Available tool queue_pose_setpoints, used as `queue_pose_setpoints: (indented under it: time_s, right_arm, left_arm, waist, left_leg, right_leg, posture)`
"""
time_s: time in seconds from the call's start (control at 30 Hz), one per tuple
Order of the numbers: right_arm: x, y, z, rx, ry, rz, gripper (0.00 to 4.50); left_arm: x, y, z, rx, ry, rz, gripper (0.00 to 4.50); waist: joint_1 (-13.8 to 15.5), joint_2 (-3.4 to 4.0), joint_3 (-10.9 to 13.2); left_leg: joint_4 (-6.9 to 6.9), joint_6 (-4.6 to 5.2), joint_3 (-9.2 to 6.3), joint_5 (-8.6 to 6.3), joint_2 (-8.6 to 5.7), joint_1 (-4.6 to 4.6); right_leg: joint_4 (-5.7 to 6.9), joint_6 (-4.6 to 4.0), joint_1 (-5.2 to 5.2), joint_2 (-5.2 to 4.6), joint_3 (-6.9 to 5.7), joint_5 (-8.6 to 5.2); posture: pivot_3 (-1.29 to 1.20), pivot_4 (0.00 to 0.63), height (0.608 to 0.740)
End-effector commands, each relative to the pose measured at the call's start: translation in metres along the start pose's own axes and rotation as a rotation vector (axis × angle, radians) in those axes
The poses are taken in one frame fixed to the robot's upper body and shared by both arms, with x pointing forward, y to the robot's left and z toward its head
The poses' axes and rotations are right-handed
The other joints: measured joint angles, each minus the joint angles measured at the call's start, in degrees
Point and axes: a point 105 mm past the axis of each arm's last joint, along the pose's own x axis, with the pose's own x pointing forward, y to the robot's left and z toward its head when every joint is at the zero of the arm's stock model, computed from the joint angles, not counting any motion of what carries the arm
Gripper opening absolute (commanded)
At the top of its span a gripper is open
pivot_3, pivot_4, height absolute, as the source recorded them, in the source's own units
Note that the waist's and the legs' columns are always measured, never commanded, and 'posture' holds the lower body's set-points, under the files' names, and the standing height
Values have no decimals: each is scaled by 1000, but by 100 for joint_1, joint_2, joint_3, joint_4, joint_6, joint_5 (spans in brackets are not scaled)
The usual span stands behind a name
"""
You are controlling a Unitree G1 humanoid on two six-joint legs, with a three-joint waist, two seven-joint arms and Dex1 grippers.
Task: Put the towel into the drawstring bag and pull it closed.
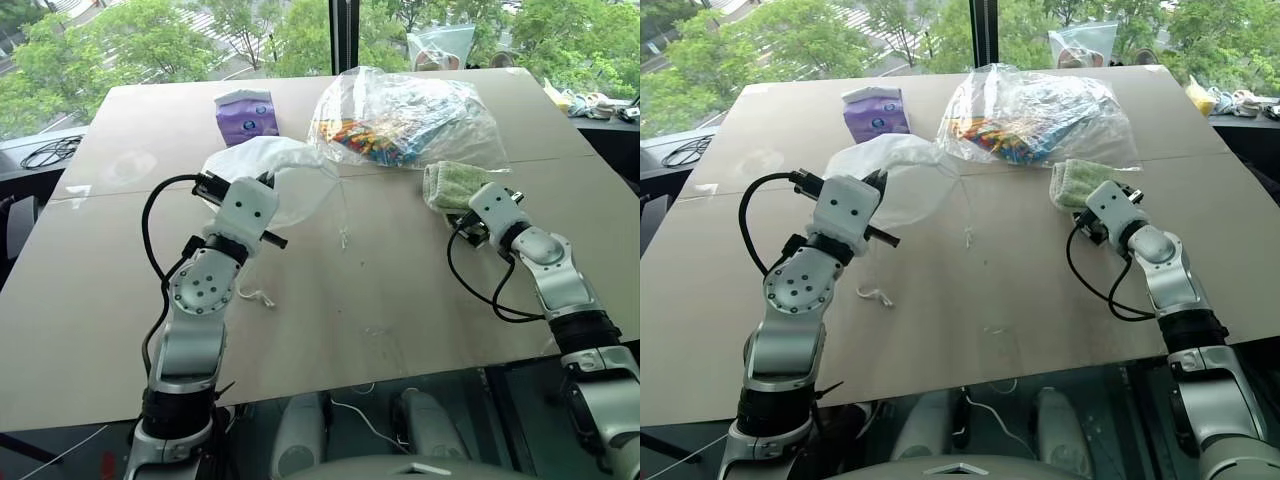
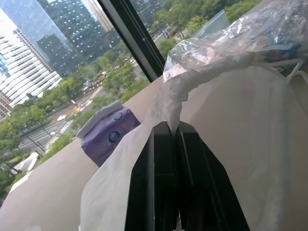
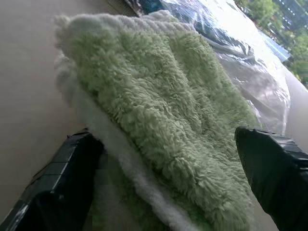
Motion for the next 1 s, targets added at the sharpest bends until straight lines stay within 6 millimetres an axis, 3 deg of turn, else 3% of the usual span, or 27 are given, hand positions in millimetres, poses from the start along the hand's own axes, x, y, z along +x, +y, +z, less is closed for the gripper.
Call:
queue_pose_setpoints:
  time_s: [0.03, 0.13, 0.23, 0.4, 0.5, 0.6, 0.77, 0.9, 1.0]
  right_arm:
    - [-4, 4, 23, 73, -120, 94, 4500]
    - [-19, 19, 24, 133, -125, 256, 4500]
    - [-28, 12, 26, 158, -124, 279, 4500]
    - [-15, -50, 50, 377, -225, -12, 4500]
    - [0, -62, 44, 472, -172, -104, 4500]
    - [15, -56, 27, 491, -52, -131, 4500]
    - [34, -26, 13, 572, 56, -63, 4500]
    - [34, -18, -14, 409, 215, -95, 4500]
    - [32, -10, -28, 474, 304, -89, 4500]
  left_arm:
    - [-5, 12, 5, 38, -20, 36, 26]
    - [-9, 14, 0, 45, 2, 42, 26]
    - [-11, 14, -4, 47, 11, 41, 26]
    - [-10, 13, -6, 46, 16, 41, 26]
    - [-9, 11, -6, 52, 15, 32, 26]
    - [-9, 10, -7, 56, 11, 26, 26]
    - [-11, 10, -10, 95, 13, 15, 26]
    - [-11, 16, -12, 98, 21, 36, 26]
    - [-12, 16, -13, 101, 25, 35, 26]
  waist:
    - [-21, 0, 0]
    - [-31, 0, 0]
    - [-36, 0, 0]
    - [-79, 2, 2]
    - [-73, 1, 1]
    - [-65, -2, -1]
    - [-54, 0, 0]
    - [-74, 1, 0]
    - [-63, -1, -4]
  left_leg:
    - [-3, 0, -3, 0, 0, 0]
    - [-7, 0, -5, 0, 1, 0]
    - [-7, 0, -3, 0, 1, -2]
    - [6, 0, -1, 0, 1, 5]
    - [6, 0, 2, 0, 1, 12]
    - [1, 0, 1, 0, 1, 9]
    - [-8, 1, 8, 0, -2, -22]
    - [3, 1, 5, 0, -1, -48]
    - [8, 2, 0, 1, -1, -44]
  right_leg:
    - [0, 0, 0, 2, 0, 0]
    - [-1, 1, 0, 3, 0, 0]
    - [-2, 1, 0, 1, 0, 0]
    - [4, 12, 0, 3, 8, 12]
    - [6, 12, 0, 6, 16, 17]
    - [3, 10, 0, 7, 16, 16]
    - [-1, 11, -30, 6, 25, 17]
    - [1, 16, -51, 8, 23, 20]
    - [2, 16, -45, 8, 19, 20]
  posture:
    - [0, 150, 740]
    - [0, 150, 740]
    - [0, 150, 740]
    - [0, 150, 740]
    - [0, 150, 740]
    - [0, 150, 740]
    - [0, 150, 740]
    - [0, 150, 740]
    - [0, 150, 740]
